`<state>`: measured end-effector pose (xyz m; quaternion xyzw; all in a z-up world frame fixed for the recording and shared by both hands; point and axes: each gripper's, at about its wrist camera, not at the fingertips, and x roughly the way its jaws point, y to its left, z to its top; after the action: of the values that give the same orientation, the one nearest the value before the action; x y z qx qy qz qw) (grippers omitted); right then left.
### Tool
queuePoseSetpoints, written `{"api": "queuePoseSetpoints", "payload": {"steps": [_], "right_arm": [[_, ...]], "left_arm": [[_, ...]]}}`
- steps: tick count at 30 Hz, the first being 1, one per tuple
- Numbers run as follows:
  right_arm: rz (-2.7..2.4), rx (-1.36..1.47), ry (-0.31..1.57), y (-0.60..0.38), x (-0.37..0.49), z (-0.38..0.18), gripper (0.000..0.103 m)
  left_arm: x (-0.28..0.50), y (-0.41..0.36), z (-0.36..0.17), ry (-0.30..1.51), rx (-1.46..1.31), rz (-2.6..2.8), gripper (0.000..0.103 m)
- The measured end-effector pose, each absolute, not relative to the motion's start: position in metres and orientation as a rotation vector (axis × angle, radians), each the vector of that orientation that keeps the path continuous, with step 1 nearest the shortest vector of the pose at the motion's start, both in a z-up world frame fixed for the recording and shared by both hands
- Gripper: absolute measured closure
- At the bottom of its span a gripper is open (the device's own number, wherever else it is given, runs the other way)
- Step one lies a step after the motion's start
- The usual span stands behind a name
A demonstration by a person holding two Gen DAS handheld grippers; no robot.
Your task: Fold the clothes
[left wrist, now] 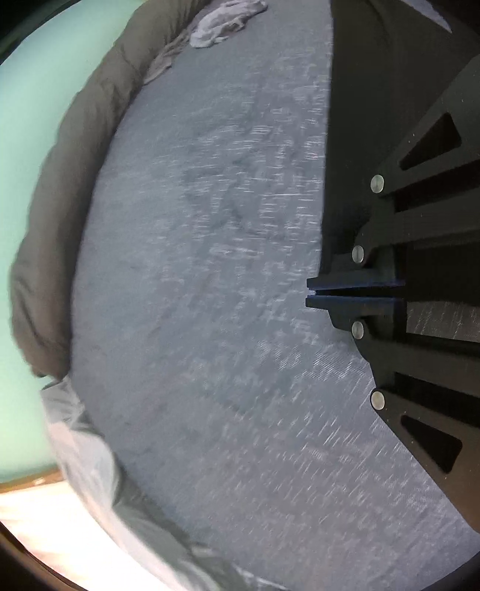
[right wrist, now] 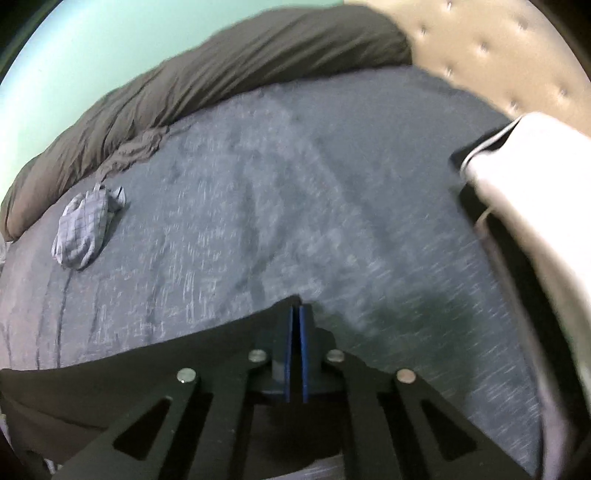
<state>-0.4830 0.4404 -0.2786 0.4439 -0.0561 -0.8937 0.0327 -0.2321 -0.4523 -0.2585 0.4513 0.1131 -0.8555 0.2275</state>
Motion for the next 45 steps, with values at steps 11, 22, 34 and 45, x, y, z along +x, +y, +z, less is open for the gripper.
{"api": "queuePoseSetpoints", "payload": {"steps": [11, 22, 34, 45], "right_arm": [[-2.886, 1.268, -0.190, 0.449, -0.491, -0.262, 0.103], [-2.827, 1.342, -0.218, 0.459, -0.481, -0.288, 0.103], [-2.560, 1.314, -0.383, 0.394, -0.396, -0.273, 0.092], [-2.387, 1.242, -0.414, 0.312, -0.283, -0.263, 0.066]], "left_arm": [[-0.241, -0.455, -0.242, 0.299, 1.160, -2.337, 0.102], [-0.247, -0.459, -0.276, 0.390, 1.256, -2.287, 0.096], [-0.198, -0.422, -0.224, 0.409, 1.209, -2.325, 0.077], [-0.150, -0.315, -0.204, 0.460, 1.296, -2.512, 0.077]]}}
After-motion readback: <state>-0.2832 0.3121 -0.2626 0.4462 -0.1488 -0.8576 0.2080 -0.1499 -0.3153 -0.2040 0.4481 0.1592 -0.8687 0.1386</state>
